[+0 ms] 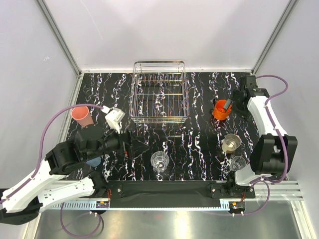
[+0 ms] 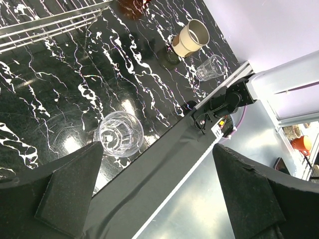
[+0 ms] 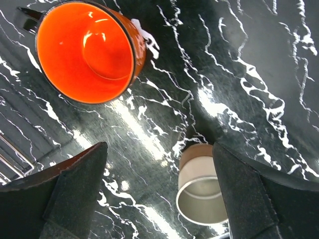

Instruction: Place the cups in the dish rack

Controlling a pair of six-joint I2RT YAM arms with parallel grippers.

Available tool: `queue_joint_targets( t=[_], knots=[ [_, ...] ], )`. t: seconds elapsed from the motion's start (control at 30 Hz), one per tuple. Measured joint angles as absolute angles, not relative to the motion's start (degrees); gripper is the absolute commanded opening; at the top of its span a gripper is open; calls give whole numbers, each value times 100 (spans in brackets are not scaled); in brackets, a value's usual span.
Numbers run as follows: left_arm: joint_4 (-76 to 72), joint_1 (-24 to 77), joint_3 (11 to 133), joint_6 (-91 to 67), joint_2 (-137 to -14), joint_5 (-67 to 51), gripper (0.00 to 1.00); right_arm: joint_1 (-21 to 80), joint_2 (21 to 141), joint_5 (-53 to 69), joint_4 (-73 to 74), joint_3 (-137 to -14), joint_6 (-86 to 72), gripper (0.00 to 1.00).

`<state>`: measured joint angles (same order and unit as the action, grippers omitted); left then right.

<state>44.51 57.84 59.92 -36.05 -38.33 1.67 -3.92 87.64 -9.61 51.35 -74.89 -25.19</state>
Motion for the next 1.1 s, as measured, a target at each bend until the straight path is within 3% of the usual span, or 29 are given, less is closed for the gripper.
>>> queue_joint_targets(
  t=[0.67,1.1],
  knots=[
    [4449,5784,5986,-3763,-4036,126,99,-429,10259,-731,4327,-8204,-2226,79],
    [4449,5784,5988,-3913,-4125,126,97,-445,10827,-580,4134,-8462,-2198,60]
  ],
)
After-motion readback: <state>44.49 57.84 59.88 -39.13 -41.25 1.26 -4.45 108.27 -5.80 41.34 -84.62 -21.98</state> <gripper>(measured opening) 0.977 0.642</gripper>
